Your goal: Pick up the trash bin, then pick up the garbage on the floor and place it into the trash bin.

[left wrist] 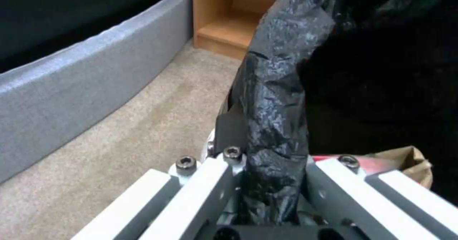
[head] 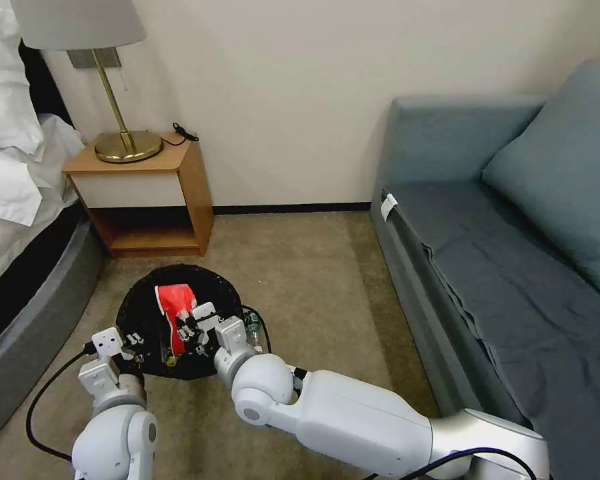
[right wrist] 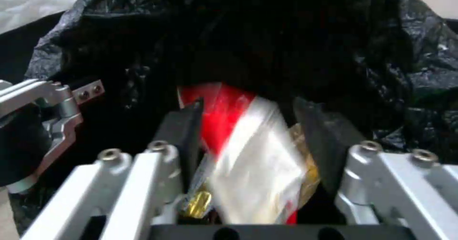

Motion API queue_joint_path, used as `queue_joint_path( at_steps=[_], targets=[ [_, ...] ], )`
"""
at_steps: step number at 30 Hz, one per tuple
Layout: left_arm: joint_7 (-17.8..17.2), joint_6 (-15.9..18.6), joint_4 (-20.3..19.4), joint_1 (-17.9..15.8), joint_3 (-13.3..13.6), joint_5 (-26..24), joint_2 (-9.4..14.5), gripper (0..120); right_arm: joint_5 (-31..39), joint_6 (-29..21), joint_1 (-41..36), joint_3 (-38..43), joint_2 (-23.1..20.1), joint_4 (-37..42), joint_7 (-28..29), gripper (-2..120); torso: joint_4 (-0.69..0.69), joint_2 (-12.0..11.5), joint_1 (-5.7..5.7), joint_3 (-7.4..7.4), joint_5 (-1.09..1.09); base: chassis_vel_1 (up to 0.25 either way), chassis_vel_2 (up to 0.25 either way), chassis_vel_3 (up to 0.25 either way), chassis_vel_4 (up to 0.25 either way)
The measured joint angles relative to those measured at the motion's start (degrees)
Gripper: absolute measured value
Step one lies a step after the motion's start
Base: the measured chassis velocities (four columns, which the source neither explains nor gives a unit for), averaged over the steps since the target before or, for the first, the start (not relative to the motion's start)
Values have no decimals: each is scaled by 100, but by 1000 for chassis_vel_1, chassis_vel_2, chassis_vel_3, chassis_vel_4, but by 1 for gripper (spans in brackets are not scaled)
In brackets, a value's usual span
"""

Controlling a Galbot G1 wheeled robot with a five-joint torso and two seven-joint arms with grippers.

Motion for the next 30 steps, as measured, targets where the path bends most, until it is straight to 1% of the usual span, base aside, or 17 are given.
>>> queue_joint_path(
  at_steps=[1,5,6,7,9,10,13,14,17,18,22,23,24,26,27,28,30],
  targets=[
    [0,0,0,0,0,0,0,2,0,0,0,0,0,0,0,53,0,0,0,0,0,0,0,0,0],
    [0,0,0,-8,0,-3,0,2,-60,-2,0,50,-23,16,0,73,0,0,0,0,0,0,0,0,0],
    [0,0,0,-8,0,-3,0,2,-60,-2,0,50,-23,16,0,73,0,0,0,0,0,0,0,0,0],
    [1,1,2,-12,-6,-6,0,2,-126,11,3,108,-41,70,-12,78,0,0,0,0,0,0,0,0,0],
    [1,3,7,-20,-25,-10,0,2,-298,167,40,286,-95,222,-113,86,0,0,0,0,0,0,0,0,0],
    [1,3,7,-20,-25,-10,0,2,-298,167,40,286,-95,222,-113,86,0,0,0,0,0,0,0,0,0],
    [6,7,18,-41,-62,-15,0,2,-637,436,120,756,-331,567,-338,98,1,0,0,0,1,0,0,0,0],
    [6,7,18,-41,-62,-15,0,2,-637,436,120,756,-331,567,-338,98,1,0,0,0,1,0,0,0,0],
    [24,31,18,-60,-91,-27,0,2,-1379,800,26,1586,-816,879,-758,100,1,0,0,0,2,0,0,0,0],
    [24,31,18,-60,-91,-27,0,2,-1379,800,26,1586,-816,879,-758,100,1,0,0,0,2,0,0,0,0],
    [26,35,12,-72,-153,-59,1,2,-2010,1123,-547,2858,-1827,1358,-1100,100,-2,0,0,0,3,0,0,0,0],
    [26,35,12,-72,-153,-59,1,2,-2010,1123,-547,2858,-1827,1358,-1100,100,-2,0,0,0,3,0,0,0,0],
    [32,34,2,-80,-169,-72,1,2,-2156,1195,-824,3286,-2049,1558,-1102,100,-3,0,0,0,2,0,0,0,0],
    [43,34,-3,-89,-216,-89,1,2,-2410,1299,-1432,4055,-2267,1917,-1055,100,-3,0,0,0,4,0,0,0,0],
    [40,28,-4,-91,-244,-100,1,2,-2546,1334,-1770,4427,-2323,2103,-1015,100,-2,0,0,0,4,0,0,0,0],
    [40,28,-4,-91,-244,-100,1,2,-2546,1334,-1770,4427,-2323,2103,-1015,100,-2,0,0,0,4,0,0,0,0],
    [37,26,-3,-95,-277,-122,1,2,-2835,1318,-2449,5107,-2377,2506,-897,100,0,0,0,0,3,0,0,0,0]
  ],
)
